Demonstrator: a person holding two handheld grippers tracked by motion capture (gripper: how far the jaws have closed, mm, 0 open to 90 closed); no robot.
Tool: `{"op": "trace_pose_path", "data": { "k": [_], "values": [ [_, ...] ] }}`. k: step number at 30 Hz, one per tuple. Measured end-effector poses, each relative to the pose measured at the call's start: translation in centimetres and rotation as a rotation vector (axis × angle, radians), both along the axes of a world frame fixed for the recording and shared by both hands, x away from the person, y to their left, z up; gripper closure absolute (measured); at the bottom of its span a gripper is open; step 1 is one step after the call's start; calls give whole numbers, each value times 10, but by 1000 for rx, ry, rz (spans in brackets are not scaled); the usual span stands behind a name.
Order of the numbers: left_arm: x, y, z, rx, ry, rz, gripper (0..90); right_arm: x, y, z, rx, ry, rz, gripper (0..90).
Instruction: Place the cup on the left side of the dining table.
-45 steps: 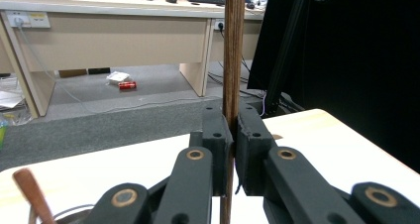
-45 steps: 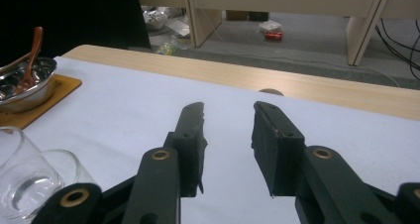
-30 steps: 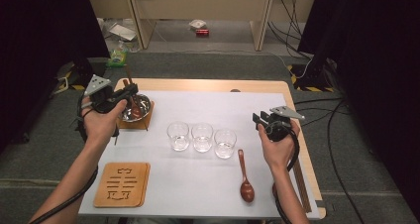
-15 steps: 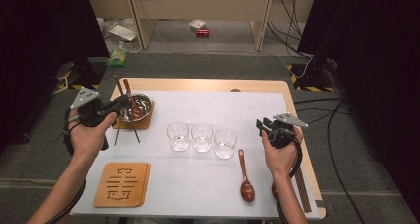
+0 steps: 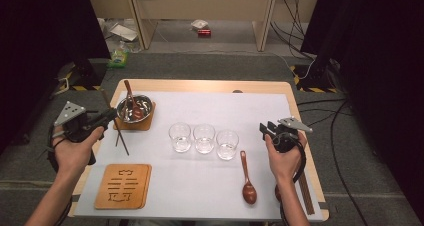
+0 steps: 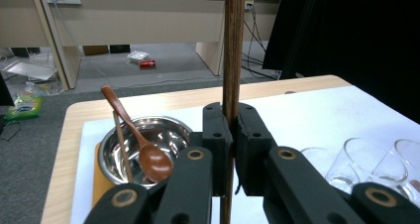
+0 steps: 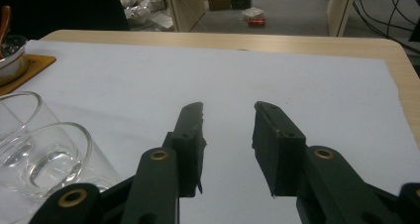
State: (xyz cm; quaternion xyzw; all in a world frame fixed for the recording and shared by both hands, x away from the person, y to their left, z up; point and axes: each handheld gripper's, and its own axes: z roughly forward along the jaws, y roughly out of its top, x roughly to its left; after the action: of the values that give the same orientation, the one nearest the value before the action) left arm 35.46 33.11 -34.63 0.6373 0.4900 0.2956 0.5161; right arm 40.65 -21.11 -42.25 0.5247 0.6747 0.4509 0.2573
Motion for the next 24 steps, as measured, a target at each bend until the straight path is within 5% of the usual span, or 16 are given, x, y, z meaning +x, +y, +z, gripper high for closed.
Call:
{"op": "trace_pose_path", "data": {
  "k": [14,19,24],
  "values": [
    [-19,29,-7,44,33,67,839,-2,-4,0,0,-9,-11,647],
    [-14,37,-8,51,43,89,838,-1,-3,-1,-1,-5,-9,648],
    [11,41,-9,62,65,102,839,-1,-1,-2,-6,-1,-7,649]
  ]
}}
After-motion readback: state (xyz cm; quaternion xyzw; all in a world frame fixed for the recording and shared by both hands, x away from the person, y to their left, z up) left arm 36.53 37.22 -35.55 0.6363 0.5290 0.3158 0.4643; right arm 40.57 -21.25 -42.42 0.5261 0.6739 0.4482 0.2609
